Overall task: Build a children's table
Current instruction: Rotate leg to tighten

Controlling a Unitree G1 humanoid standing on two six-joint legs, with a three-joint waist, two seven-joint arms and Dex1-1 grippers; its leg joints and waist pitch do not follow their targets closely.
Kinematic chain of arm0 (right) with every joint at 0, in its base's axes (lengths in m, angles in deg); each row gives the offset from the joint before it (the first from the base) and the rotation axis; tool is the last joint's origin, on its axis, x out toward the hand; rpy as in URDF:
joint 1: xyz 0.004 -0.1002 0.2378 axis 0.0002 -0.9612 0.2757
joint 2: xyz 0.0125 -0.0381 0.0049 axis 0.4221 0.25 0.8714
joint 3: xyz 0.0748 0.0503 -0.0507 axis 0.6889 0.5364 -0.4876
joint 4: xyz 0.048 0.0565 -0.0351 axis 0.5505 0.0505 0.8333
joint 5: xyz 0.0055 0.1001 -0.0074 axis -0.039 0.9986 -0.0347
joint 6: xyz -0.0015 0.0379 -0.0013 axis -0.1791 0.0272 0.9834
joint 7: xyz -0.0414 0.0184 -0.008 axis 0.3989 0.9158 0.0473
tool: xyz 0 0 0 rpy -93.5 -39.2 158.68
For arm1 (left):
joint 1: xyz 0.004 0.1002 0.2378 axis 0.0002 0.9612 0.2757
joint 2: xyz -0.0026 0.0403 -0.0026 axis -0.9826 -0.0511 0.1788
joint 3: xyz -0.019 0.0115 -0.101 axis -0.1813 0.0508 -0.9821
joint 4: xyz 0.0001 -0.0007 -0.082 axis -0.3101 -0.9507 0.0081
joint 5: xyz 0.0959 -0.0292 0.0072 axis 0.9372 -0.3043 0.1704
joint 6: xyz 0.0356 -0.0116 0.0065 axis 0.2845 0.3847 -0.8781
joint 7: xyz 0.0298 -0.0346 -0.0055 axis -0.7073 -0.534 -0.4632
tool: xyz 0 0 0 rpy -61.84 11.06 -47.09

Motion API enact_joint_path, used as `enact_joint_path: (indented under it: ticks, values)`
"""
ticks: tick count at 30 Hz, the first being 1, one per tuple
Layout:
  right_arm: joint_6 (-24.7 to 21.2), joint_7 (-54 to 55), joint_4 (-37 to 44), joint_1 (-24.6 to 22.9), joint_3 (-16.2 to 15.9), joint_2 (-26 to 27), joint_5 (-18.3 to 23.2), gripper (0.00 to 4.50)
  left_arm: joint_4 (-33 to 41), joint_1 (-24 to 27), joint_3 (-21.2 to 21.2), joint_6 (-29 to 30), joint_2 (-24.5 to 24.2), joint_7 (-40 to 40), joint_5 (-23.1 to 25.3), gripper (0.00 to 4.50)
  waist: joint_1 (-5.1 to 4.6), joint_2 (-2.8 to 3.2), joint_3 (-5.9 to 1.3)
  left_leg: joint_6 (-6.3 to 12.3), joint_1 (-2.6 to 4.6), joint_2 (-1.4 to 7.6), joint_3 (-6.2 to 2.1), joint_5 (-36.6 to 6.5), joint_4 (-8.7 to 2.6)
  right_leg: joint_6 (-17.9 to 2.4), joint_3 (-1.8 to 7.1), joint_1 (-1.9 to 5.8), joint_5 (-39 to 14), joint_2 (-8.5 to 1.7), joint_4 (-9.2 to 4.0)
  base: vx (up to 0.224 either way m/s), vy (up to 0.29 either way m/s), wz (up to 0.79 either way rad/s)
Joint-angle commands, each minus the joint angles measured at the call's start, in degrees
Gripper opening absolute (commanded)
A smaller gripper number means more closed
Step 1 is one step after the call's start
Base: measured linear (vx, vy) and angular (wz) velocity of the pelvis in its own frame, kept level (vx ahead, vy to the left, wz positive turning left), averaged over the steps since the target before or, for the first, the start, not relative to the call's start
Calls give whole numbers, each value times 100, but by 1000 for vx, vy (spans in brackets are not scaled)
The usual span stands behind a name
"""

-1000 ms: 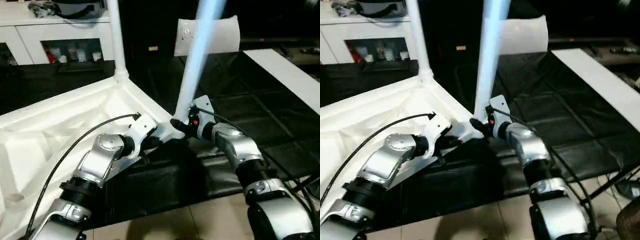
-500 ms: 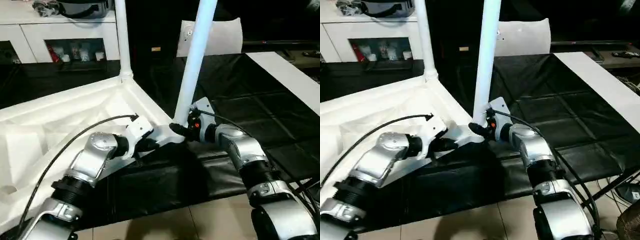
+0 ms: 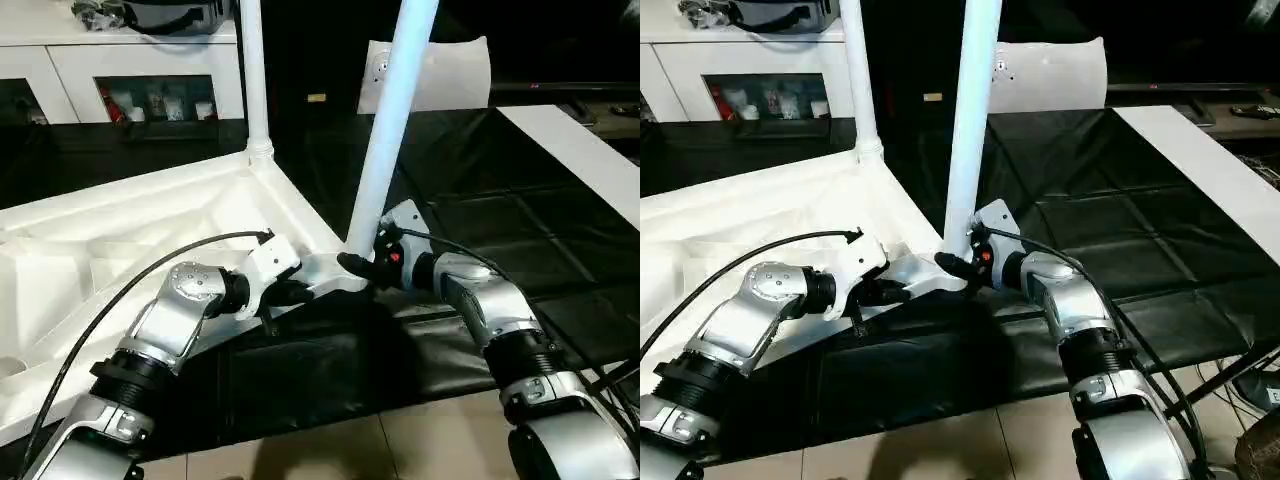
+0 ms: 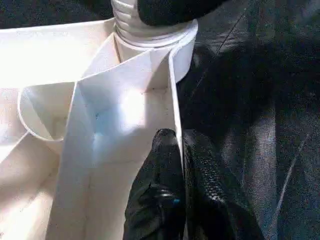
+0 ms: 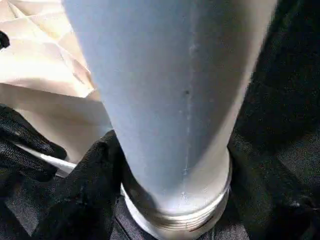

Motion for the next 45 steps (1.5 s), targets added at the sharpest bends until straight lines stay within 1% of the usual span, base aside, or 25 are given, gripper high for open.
enact_joint_path:
  ticks: [1, 2, 3, 4, 5, 7, 12, 14, 15, 17, 18, 21, 24, 25, 27, 28, 31, 32, 33, 34, 36, 38, 40, 42, 45]
  values:
    - [-204, -5, -195, -209, -246, 107, -96, 357, 271, -158, 261, -325, 149, 449, -223, 0, 20, 63, -252, 51, 62, 539, -220, -1500, -464, -1033, 462, 170, -1960, -617, -515, 0, 0, 0]
    - [-207, 1, -181, -213, -236, 107, -92, 371, 271, -157, 262, -323, 149, 453, -224, 0, 14, 56, -271, 37, 47, 546, -239, -1438, -468, -1055, 455, 194, -1836, -613, -462, 0, 0, 0]
    - [-175, 9, -164, -220, -222, 107, -88, 381, 273, -154, 267, -319, 146, 458, -223, 0, 10, 64, -250, 49, 48, 548, -235, -1452, -483, -1070, 447, 178, -1799, -593, -470, 0, 0, 0]
    - [-159, 23, -133, -230, -205, 106, -78, 386, 279, -151, 271, -310, 142, 465, -223, 0, 11, 71, -257, 39, 48, 546, -236, -1467, -476, -1085, 451, 188, -1782, -607, -466, 0, 0, 0]
    - [-157, 35, -103, -239, -192, 106, -69, 390, 283, -147, 275, -305, 138, 470, -221, 0, 11, 69, -245, 36, 47, 546, -234, -1494, -482, -1087, 453, 180, -1814, -605, -475, 0, 0, 0]
    - [-142, 39, -66, -249, -178, 105, -56, 408, 288, -143, 278, -302, 134, 476, -219, 0, 10, 67, -245, 23, 44, 545, -239, -1531, -483, -1064, 452, 185, -1876, -609, -481, 0, 0, 0]
    - [-240, -13, 207, -316, -156, 52, -2, 448, 269, -141, 276, -307, 111, 506, -220, 0, 16, 60, -252, 37, 42, 544, -235, -1457, -481, -1071, 456, 192, -1779, -608, -469, 0, 0, 0]
    - [-256, -26, 244, -327, -156, 41, 2, 448, 263, -142, 274, -307, 110, 506, -218, 0, 19, 62, -248, 42, 40, 545, -235, -1457, -481, -1060, 456, 192, -1805, -611, -473, 0, 0, 0]
    - [-288, -47, 305, -347, -147, 15, 16, 448, 255, -142, 272, -309, 110, 501, -215, 0, 20, 44, -252, 52, 43, 543, -231, -1439, -480, -1050, 456, 195, -1810, -605, -476, 0, 0, 0]
    - [-325, -62, 396, -379, -122, -22, 39, 448, 249, -138, 267, -312, 111, 492, -213, 0, 38, 52, -250, 72, 42, 547, -229, -1394, -477, -1045, 459, 192, -1798, -615, -475, 0, 0, 0]
    - [-353, -48, 482, -414, -84, -50, 65, 448, 240, -137, 253, -311, 112, 472, -213, 0, 41, 44, -246, 74, 43, 549, -229, -1391, -481, -1039, 458, 193, -1792, -608, -478, 0, 0, 0]
    - [-449, -25, 774, -555, 85, -127, 209, 448, 187, -134, 214, -339, 104, 434, -212, 0, 75, 47, -246, 71, 54, 554, -226, -1393, -485, -1007, 460, 188, -1804, -606, -480, 0, 0, 0]
    - [-487, -146, 1097, -777, 147, -272, 300, 448, 151, -126, 193, -365, 88, 429, -210, 0, 137, 44, -249, 88, 56, 556, -218, -1334, -487, -968, 463, 193, -1750, -612, -479, 0, 0, 0]
    - [-508, -205, 1229, -875, 172, -330, 342, 448, 153, -120, 188, -365, 82, 434, -210, 0, 154, 59, -247, 89, 58, 555, -216, -1334, -488, -969, 461, 187, -1736, -611, -483, 0, 0, 0]
    - [-522, -255, 1332, -947, 186, -376, 377, 448, 152, -119, 182, -367, 76, 443, -209, 0, 162, 49, -244, 86, 55, 552, -217, -1330, -491, -968, 456, 191, -1748, -608, -487, 0, 0, 0]
    - [-530, -330, 1491, -1050, 203, -451, 425, 448, 139, -118, 175, -379, 64, 460, -209, 0, 172, 67, -242, 85, 55, 550, -220, -1349, -491, -951, 456, 197, -1798, -613, -496, 0, 0, 0]
    - [-547, -400, 1645, -1134, 238, -526, 492, 448, 117, -121, 172, -404, 48, 479, -208, 0, 190, 52, -243, 103, 50, 550, -221, -1331, -491, -938, 453, 197, -1826, -614, -494, 0, 0, 0]
    - [-553, -425, 1702, -1163, 254, -554, 521, 448, 107, -122, 171, -415, 43, 485, -207, 0, 197, 69, -241, 100, 54, 546, -222, -1343, -486, -937, 453, 196, -1846, -618, -500, 0, 0, 0]
    - [-566, -443, 1772, -1198, 266, -588, 558, 448, 95, -123, 172, -429, 37, 493, -208, 0, 198, 60, -235, 102, 57, 546, -220, -1368, -486, -922, 453, 190, -1919, -618, -514, 0, 0, 0]
    - [-587, -539, 1956, -1289, 282, -704, 621, 448, 50, -130, 174, -477, 13, 519, -208, 0, 218, 72, -237, 106, 52, 548, -221, -1350, -482, -896, 456, 197, -1918, -622, -517, 0, 0, 0]
    - [-563, -659, 2076, -1366, 309, -840, 661, 448, -14, -133, 179, -543, -21, 550, -196, 0, 234, 65, -251, 137, 49, 555, -221, -1246, -484, -913, 454, 207, -1708, -606, -484, 0, 0, 0]
    - [-534, -696, 2111, -1396, 336, -914, 683, 448, -63, -134, 179, -584, -41, 569, -188, 0, 239, 64, -246, 171, 44, 546, -214, -1224, -481, -945, 449, 213, -1654, -612, -488, 0, 0, 0]
    - [-482, -745, 2139, -1422, 335, -986, 687, 448, -115, -141, 184, -625, -60, 584, -172, 0, 239, 47, -235, 186, 37, 526, -209, -1270, -467, -903, 444, 212, -1909, -621, -521, 0, 0, 0]
    - [-403, -795, 2160, -1444, 337, -1059, 690, 448, -172, -151, 181, -668, -82, 595, -155, 0, 237, 52, -234, 178, 38, 530, -217, -1307, -466, -870, 437, 207, -2070, -621, -529, 0, 0, 0]
    - [-392, -835, 2214, -1468, 343, -1119, 727, 448, -229, -166, 180, -716, -107, 606, -145, 0, 233, 48, -234, 172, 50, 537, -224, -1339, -470, -837, 434, 197, -2134, -613, -540, 0, 0, 0]
